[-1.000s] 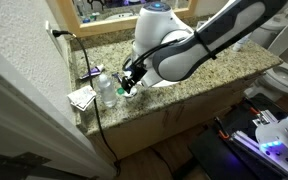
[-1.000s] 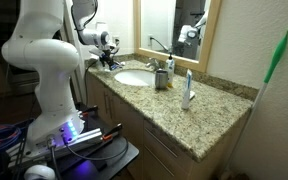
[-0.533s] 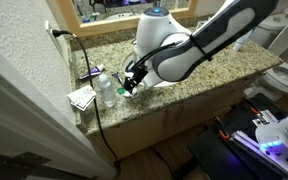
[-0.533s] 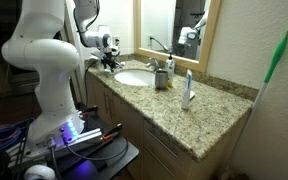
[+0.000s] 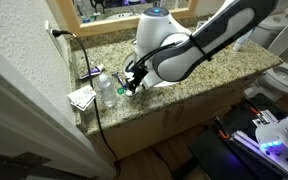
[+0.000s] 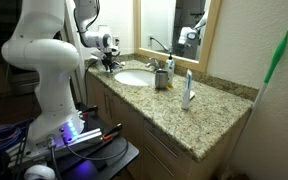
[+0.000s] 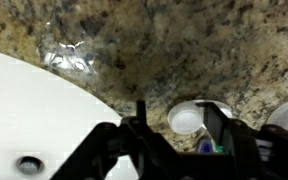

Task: Pick up the white object

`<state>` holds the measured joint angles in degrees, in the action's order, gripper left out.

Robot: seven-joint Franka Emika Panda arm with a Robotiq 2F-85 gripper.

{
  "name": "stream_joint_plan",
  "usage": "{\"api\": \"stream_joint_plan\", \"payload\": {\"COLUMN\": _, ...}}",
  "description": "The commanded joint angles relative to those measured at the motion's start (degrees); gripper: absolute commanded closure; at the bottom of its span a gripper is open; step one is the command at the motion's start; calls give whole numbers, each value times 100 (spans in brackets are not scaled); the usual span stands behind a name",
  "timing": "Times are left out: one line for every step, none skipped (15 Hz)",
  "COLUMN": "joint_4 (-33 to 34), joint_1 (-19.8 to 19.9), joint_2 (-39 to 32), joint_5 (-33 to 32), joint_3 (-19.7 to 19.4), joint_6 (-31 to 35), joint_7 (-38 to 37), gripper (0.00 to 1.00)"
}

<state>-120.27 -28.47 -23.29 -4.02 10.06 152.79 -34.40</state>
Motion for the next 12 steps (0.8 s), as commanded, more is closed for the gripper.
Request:
{"api": "stream_joint_plan", "payload": {"joint_4": -6, "joint_1": -7, "joint_2": 30, "joint_5": 52, "joint_3": 9, "joint_6": -84, "joint_7": 82, "gripper": 69}}
{"api": "stream_joint_plan", "payload": {"joint_4": -1, "joint_1": -6, "joint_2": 38, "joint_5": 55, "joint_3": 15, "joint_6": -88, "joint_7": 85, "gripper": 75}}
{"api": "stream_joint_plan", "payload": {"joint_4": -2, "joint_1": -4, "joint_2": 53, "joint_5": 56, "joint_3": 19, "joint_6": -99, "joint_7": 89, "gripper": 83}}
{"api": "stream_joint_plan", "payload": {"joint_4": -5, "joint_1": -8, "joint_2": 62, "joint_5": 45, "joint_3": 13, "joint_6": -115, "joint_7": 83, "gripper": 89}}
{"api": "stream_joint_plan", "payload": {"joint_4": -7, "joint_1": -2, "joint_2": 68, "joint_5": 54, "joint_3": 18, "joint_6": -133, "joint_7": 88, "gripper": 92}}
{"api": "stream_joint_plan", "payload": {"joint_4": -11, "joint_1": -2, "joint_2": 78, "joint_5": 51, "joint_3": 15, "joint_6": -152, "joint_7": 86, "gripper": 92}}
{"api": "stream_joint_plan", "payload": {"joint_4": -14, "joint_1": -5, "joint_2": 84, "joint_5": 41, "joint_3": 10, "joint_6": -160, "joint_7": 84, "gripper": 92}}
{"api": "stream_joint_plan", "payload": {"joint_4": -11, "joint_1": 3, "joint_2": 90, "joint_5": 55, "joint_3": 27, "joint_6": -196, "joint_7": 110, "gripper": 92}}
{"api": "stream_joint_plan", "payload": {"joint_4": -11, "joint_1": 5, "joint_2": 103, "joint_5": 58, "joint_3": 46, "joint_6": -230, "joint_7": 145, "gripper": 92}}
{"api": "stream_joint_plan", "payload": {"joint_4": -25, "joint_1": -43, "joint_2": 138, "joint_5": -16, "joint_3": 10, "joint_6": -225, "joint_7": 100, "gripper": 92}}
{"api": "stream_joint_plan", "payload": {"joint_4": -56, "joint_1": -81, "joint_2": 178, "joint_5": -80, "joint_3": -11, "joint_6": -163, "joint_7": 76, "gripper": 92}}
{"api": "stream_joint_plan", "payload": {"joint_4": -120, "joint_1": -128, "joint_2": 248, "joint_5": -163, "joint_3": -21, "joint_6": -84, "joint_7": 66, "gripper": 92}}
